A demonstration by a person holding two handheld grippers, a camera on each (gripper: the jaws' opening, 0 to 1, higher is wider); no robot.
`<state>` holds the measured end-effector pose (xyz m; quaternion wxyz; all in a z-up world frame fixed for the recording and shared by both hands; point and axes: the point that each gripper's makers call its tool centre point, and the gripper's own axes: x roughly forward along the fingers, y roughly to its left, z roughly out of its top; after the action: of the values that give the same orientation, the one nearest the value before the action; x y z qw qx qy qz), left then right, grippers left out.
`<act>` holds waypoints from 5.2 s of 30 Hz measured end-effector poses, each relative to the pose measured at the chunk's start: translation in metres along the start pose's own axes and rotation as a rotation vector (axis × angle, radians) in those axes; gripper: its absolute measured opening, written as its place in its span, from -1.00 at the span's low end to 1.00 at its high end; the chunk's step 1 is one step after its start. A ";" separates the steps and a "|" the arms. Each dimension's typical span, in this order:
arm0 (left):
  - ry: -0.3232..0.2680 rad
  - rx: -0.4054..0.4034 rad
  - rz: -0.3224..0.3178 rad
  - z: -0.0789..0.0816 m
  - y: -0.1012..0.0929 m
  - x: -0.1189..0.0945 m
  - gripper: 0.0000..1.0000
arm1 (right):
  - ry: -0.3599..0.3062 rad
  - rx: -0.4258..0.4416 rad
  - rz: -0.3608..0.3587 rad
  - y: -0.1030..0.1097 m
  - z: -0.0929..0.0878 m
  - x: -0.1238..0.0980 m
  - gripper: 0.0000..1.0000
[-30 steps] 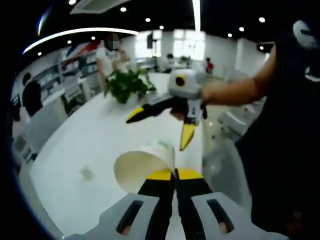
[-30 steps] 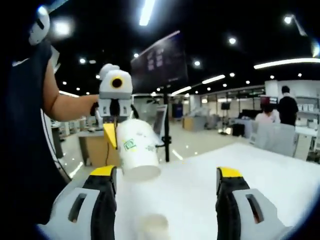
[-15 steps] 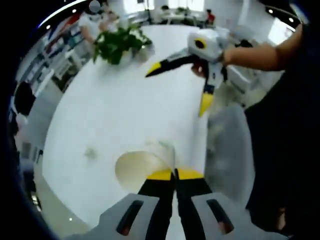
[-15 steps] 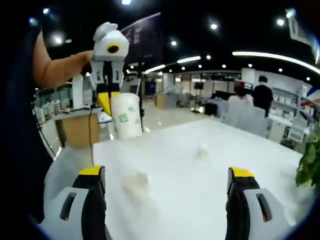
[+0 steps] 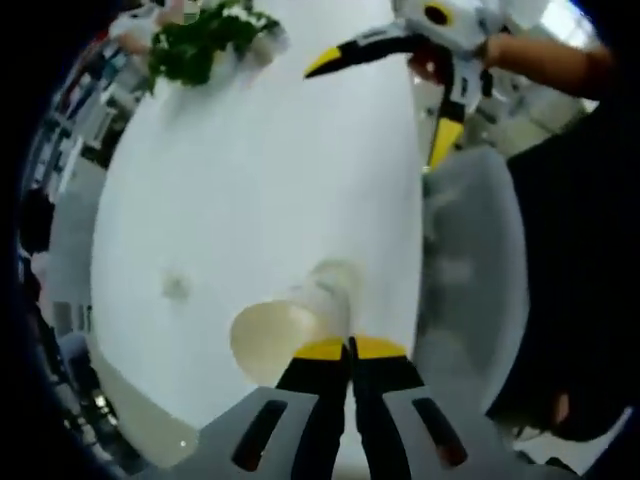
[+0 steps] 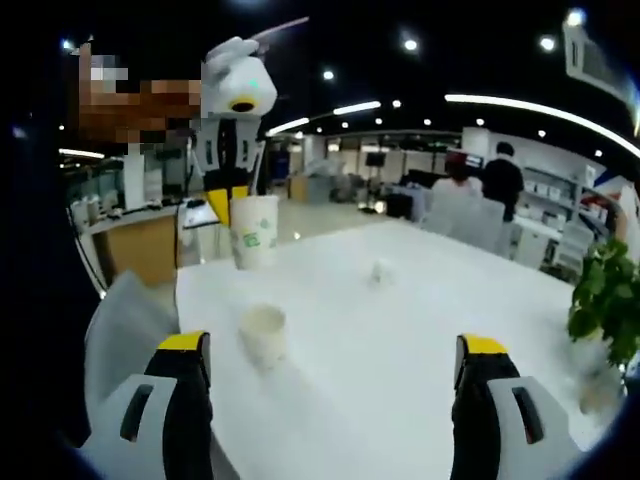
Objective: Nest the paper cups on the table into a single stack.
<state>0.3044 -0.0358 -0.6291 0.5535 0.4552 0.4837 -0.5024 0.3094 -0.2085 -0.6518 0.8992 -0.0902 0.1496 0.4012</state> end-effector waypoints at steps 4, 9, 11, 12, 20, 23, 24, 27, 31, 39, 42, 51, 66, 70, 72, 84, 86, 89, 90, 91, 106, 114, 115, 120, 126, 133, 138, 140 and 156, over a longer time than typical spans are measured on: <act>0.040 0.018 0.004 0.001 -0.001 0.001 -1.00 | 0.005 0.019 0.002 0.002 -0.008 -0.002 1.00; 0.080 0.059 0.021 0.007 0.000 -0.003 -1.00 | 0.020 0.018 0.009 0.003 -0.014 -0.003 1.00; 0.091 0.083 0.030 0.009 0.002 -0.005 -1.00 | 0.019 0.024 0.009 0.002 -0.014 -0.004 1.00; 0.097 0.083 0.032 0.010 0.002 -0.006 -1.00 | 0.019 0.025 0.007 0.001 -0.014 -0.004 1.00; 0.111 0.086 0.037 0.015 0.002 -0.003 -1.00 | -0.003 0.035 -0.004 -0.003 -0.011 -0.006 1.00; 0.107 0.091 0.025 0.017 0.000 0.005 -1.00 | -0.004 0.036 -0.001 -0.002 -0.011 -0.006 1.00; 0.113 0.086 0.013 0.016 -0.003 0.009 -1.00 | -0.005 0.038 0.000 -0.002 -0.012 -0.006 1.00; 0.125 0.085 0.004 0.013 -0.005 0.021 -1.00 | -0.003 0.044 0.003 -0.001 -0.013 -0.006 1.00; 0.136 0.086 0.005 0.009 -0.007 0.033 -1.00 | -0.013 0.065 0.009 0.000 -0.012 -0.005 1.00; 0.140 0.077 0.005 0.008 -0.007 0.048 -1.00 | -0.006 0.107 0.028 0.001 -0.014 -0.004 1.00; 0.147 0.076 0.000 0.006 -0.006 0.055 -1.00 | 0.000 0.104 0.028 0.001 -0.017 -0.003 1.00; 0.163 0.062 0.021 0.002 0.000 0.079 -1.00 | -0.009 0.076 -0.005 -0.004 -0.031 0.000 1.00; 0.168 0.033 -0.014 0.001 -0.008 0.099 -1.00 | 0.003 0.104 -0.002 -0.003 -0.037 0.000 1.00; 0.163 0.030 -0.021 0.001 -0.009 0.106 -1.00 | 0.000 0.109 -0.003 -0.003 -0.037 0.000 1.00; 0.153 0.038 -0.029 0.002 -0.011 0.110 -1.00 | 0.001 0.112 -0.004 -0.003 -0.038 0.000 1.00; 0.122 0.035 -0.035 0.001 -0.011 0.135 -1.00 | 0.001 0.126 -0.008 0.000 -0.039 -0.001 1.00; 0.117 0.029 -0.043 0.001 -0.012 0.137 -1.00 | 0.002 0.128 -0.008 0.000 -0.040 -0.001 1.00; 0.108 0.028 -0.033 0.001 -0.012 0.144 -1.00 | 0.009 0.126 -0.004 0.001 -0.041 0.000 1.00; 0.104 0.030 -0.030 0.001 -0.011 0.144 -1.00 | 0.010 0.124 -0.004 0.002 -0.041 0.000 1.00; 0.096 0.034 -0.025 0.002 -0.011 0.144 -1.00 | 0.010 0.125 -0.002 0.002 -0.041 0.000 1.00; -0.027 0.046 -0.010 0.010 -0.007 0.139 -0.33 | 0.012 0.125 0.006 0.005 -0.038 0.004 1.00; -0.039 0.057 0.043 0.011 0.004 0.133 -0.26 | 0.008 0.130 -0.001 0.003 -0.039 0.005 1.00; -0.040 0.062 0.047 0.011 0.005 0.132 -0.26 | 0.009 0.130 -0.001 0.003 -0.039 0.005 1.00; -0.042 0.072 0.069 0.011 0.008 0.128 -0.24 | 0.006 0.134 -0.001 0.004 -0.039 0.006 1.00; -0.039 0.120 0.120 0.010 0.016 0.125 -0.22 | 0.003 0.134 0.004 0.006 -0.039 0.007 1.00; -0.047 0.105 0.111 0.010 0.016 0.125 -0.02 | 0.003 0.134 0.008 0.007 -0.038 0.007 1.00; -0.077 0.062 0.083 0.011 0.013 0.122 0.06 | 0.002 0.133 0.007 0.007 -0.038 0.006 1.00; -0.121 0.008 0.078 0.016 0.013 0.121 0.09 | 0.004 0.135 0.004 0.007 -0.039 0.005 1.00; -0.566 -0.350 0.066 0.007 0.040 0.081 0.70 | -0.042 0.151 -0.041 -0.014 -0.018 -0.001 1.00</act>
<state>0.3473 -0.0483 -0.7076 0.7517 0.2109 0.3747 -0.5000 0.3157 -0.2229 -0.6676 0.9144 -0.0167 0.1588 0.3720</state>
